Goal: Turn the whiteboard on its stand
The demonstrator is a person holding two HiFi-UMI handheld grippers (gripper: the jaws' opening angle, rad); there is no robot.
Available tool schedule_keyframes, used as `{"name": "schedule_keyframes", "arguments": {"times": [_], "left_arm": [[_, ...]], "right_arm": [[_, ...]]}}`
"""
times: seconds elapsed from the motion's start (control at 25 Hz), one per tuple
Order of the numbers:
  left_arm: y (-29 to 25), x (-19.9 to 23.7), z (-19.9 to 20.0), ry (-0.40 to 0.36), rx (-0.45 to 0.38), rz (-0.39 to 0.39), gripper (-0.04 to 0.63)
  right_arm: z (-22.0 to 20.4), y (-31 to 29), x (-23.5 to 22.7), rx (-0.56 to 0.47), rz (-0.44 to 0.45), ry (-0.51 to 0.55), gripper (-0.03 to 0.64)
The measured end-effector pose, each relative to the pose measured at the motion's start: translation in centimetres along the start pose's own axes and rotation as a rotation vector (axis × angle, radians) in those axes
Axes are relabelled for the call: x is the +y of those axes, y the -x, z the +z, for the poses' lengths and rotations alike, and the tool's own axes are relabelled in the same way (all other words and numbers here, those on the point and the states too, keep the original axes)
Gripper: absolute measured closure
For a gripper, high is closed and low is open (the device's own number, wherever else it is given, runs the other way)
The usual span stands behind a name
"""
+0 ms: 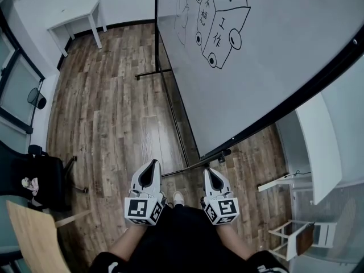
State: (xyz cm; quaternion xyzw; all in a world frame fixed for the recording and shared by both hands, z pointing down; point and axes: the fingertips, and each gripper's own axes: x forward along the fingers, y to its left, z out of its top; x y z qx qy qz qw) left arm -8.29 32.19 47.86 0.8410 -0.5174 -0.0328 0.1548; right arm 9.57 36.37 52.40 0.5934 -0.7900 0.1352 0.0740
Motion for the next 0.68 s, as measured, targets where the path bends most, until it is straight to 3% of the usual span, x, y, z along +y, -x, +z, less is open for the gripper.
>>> {"name": "schedule_keyframes", "arguments": {"times": [0.68], "left_arm": [[0.35,-0.07,-0.12,0.003,-0.004,0.011,0.577]], "right_arm": [[1.01,0.29,0.69,-0.034,0.025,0.018,0.604]]}}
